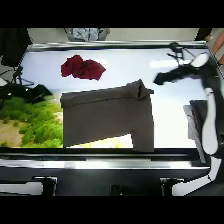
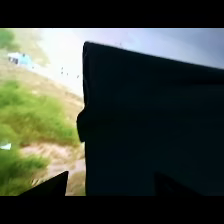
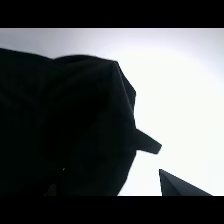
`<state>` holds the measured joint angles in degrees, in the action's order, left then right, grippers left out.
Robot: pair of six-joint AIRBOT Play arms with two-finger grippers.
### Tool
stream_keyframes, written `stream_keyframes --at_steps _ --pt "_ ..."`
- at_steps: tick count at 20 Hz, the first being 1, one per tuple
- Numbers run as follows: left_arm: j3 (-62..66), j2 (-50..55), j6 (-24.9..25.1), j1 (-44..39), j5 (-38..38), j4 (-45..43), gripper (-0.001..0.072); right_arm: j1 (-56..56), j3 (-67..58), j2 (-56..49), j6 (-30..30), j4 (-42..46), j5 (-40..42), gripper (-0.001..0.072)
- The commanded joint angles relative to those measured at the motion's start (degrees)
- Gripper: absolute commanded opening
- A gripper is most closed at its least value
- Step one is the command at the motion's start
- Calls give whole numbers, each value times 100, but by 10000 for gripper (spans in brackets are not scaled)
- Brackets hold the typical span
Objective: Fold the shirts.
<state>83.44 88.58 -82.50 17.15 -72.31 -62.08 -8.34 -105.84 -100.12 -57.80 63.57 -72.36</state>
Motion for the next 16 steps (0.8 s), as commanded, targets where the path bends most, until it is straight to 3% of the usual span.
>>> stream_keyframes --at_steps 1,2,5,7,14,16 --pt "-774 -553 -105 402 -1469 -442 616 -769 221 330 282 317 -2385 619" --pt "-1574 -920 -105 417 -1311 -417 613 -844 621 463 348 341 -2527 619" --pt "-3915 -1934 219 251 -542 76 585 -728 2127 1021 422 387 -1873 620" --pt "-4647 -2223 413 140 -223 247 585 -656 2636 1143 551 356 -1718 621" --pt "-4872 -2157 133 -636 815 282 581 -575 2758 1143 743 566 -1705 631" --pt "-4872 -2024 92 -787 898 282 581 -566 2970 1143 769 553 -1602 685"
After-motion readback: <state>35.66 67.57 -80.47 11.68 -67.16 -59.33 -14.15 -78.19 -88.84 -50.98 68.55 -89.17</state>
